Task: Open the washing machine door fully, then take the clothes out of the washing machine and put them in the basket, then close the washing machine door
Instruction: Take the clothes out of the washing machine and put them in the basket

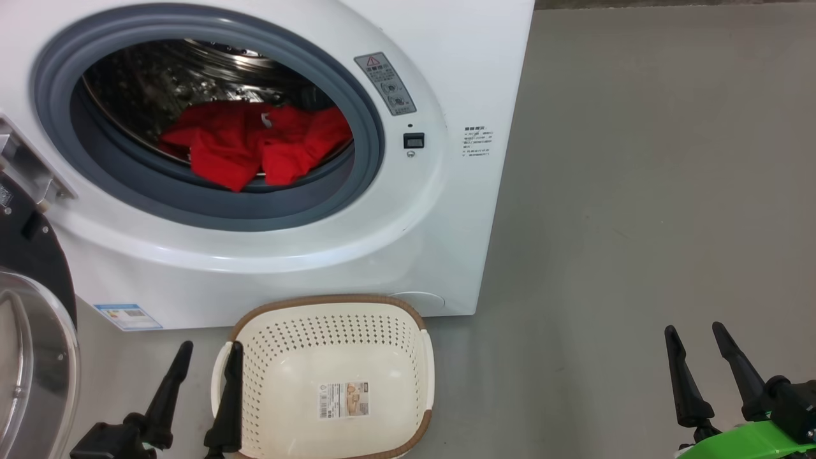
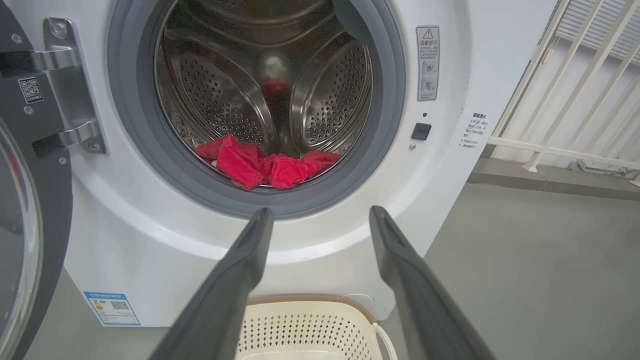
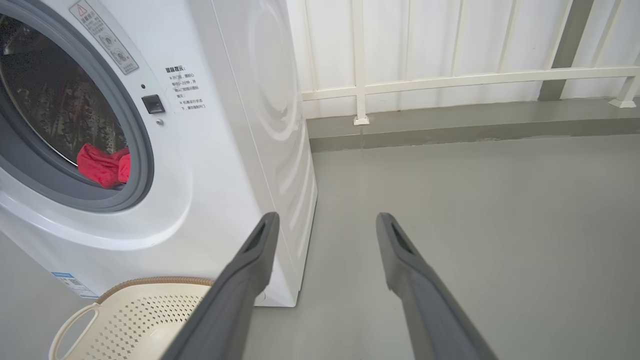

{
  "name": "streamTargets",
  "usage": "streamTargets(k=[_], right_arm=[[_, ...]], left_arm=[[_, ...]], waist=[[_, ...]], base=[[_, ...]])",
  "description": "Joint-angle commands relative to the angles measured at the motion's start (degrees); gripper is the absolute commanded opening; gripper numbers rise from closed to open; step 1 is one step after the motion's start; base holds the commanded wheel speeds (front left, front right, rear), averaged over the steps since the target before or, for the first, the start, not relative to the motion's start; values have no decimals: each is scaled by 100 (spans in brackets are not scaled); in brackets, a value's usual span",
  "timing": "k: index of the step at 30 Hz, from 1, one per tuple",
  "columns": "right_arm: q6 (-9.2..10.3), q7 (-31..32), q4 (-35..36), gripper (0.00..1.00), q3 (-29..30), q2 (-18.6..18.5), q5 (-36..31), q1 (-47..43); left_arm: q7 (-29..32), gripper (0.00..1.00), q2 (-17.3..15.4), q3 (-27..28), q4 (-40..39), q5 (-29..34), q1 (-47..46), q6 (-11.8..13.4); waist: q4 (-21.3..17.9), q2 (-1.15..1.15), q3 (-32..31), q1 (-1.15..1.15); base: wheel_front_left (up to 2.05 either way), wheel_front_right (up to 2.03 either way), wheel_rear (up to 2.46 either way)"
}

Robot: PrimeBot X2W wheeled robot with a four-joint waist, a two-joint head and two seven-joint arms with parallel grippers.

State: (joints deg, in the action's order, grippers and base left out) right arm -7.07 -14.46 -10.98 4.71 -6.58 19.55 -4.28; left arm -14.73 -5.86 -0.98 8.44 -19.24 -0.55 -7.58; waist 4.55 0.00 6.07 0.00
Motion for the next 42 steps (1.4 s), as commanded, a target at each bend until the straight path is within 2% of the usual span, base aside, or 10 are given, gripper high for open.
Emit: streamTargets(k=[1,9,19,27,34,42], right_arm=[[-42,-54,130,100,-121,-69,-24,148],[-42,-54,166,100,-140,-44,-10,290],[-42,-54,211,100,-173,10,-16,607],[-42,-54,229,100,-277,111,-22,873],[-42,-54,247,100,-376,183,-18,1090],[-42,-54,271,100,-508,244,-12,1281]], left_arm=[[-27,100,-54,227,-81,-8,-190,9],[-27,100,37,310,462,227,-620,9],[-27,100,-49,77,1837,265,-2283,9],[-27,100,-352,-58,3324,207,-3826,9],[-27,100,-651,-232,4172,55,-4975,9],[-27,100,-949,-552,4948,-51,-5876,9]], waist=[[-4,0,7,0],[-56,0,273,0],[-343,0,944,0],[-694,0,1421,0],[-939,0,1757,0],[-1155,0,2093,0]], base=[[0,0,0],[0,0,0],[0,0,0],[0,0,0],[0,0,0],[0,0,0]])
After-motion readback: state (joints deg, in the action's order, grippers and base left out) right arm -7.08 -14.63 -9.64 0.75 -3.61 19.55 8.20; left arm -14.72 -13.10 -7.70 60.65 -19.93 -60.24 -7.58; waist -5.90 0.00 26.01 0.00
